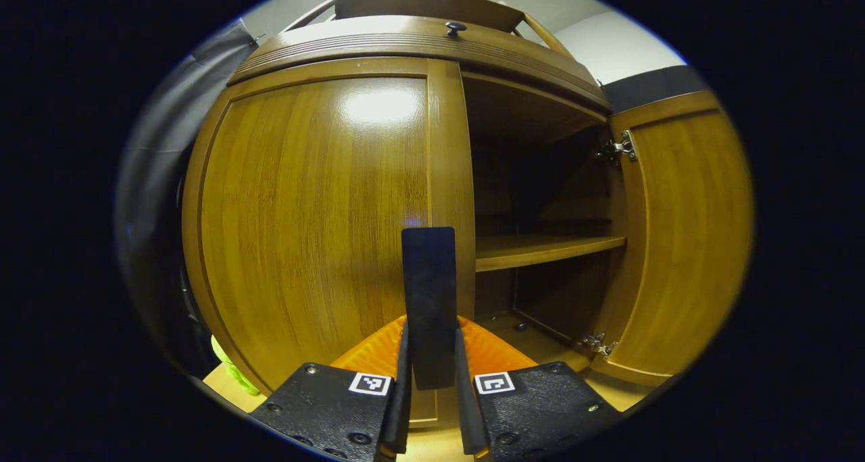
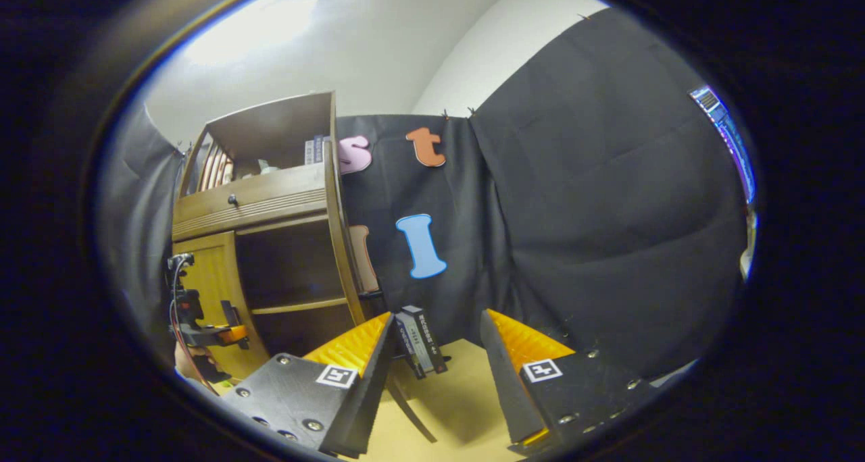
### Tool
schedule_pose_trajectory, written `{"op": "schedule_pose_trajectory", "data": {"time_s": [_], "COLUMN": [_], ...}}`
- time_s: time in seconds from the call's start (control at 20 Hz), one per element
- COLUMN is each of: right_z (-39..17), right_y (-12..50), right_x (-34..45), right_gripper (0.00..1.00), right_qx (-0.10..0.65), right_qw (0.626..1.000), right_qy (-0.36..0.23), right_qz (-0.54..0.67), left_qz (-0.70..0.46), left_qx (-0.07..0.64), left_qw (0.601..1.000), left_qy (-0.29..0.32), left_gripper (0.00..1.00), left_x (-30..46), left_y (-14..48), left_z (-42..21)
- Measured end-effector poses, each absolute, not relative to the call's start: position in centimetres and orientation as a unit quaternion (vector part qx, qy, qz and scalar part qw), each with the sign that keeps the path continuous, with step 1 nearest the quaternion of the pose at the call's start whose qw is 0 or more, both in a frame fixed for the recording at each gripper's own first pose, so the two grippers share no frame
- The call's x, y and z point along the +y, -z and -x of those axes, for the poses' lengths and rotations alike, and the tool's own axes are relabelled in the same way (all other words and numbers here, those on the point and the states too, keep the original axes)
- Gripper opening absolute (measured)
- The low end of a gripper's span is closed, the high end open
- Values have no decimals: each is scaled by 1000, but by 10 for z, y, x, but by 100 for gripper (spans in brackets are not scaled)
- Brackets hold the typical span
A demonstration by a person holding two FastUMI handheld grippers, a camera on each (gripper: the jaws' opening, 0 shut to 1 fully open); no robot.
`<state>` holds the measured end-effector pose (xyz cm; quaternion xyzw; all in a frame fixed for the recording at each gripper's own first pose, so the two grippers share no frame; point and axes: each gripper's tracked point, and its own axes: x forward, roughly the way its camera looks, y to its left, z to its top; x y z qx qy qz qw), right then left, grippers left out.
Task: Open the right door of the double-door shoe cabinet with the right hand, and open the left door with the left hand.
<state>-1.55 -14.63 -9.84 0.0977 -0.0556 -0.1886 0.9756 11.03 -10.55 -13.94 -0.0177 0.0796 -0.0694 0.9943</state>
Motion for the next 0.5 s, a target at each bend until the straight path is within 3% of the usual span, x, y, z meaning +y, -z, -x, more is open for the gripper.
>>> {"op": "schedule_pose_trajectory", "data": {"time_s": [0.05, 0.4, 0.45, 0.5], "right_z": [20, 31, 32, 32], "right_y": [103, 101, 101, 96], "right_x": [-145, -149, -149, -145], "right_gripper": [74, 76, 86, 90], "right_qx": [-44, 12, 14, 13], "right_qw": [977, 984, 983, 984], "right_qy": [185, 180, 182, 178], "right_qz": [-94, -12, -2, 1], "left_qz": [25, 12, 25, 35], "left_qx": [87, 107, 115, 123], "left_qw": [993, 986, 983, 980], "left_qy": [71, 130, 142, 152], "left_gripper": [31, 31, 31, 31], "left_x": [-109, -110, -110, -110], "left_y": [137, 130, 126, 122], "left_z": [-110, -101, -97, -94]}}
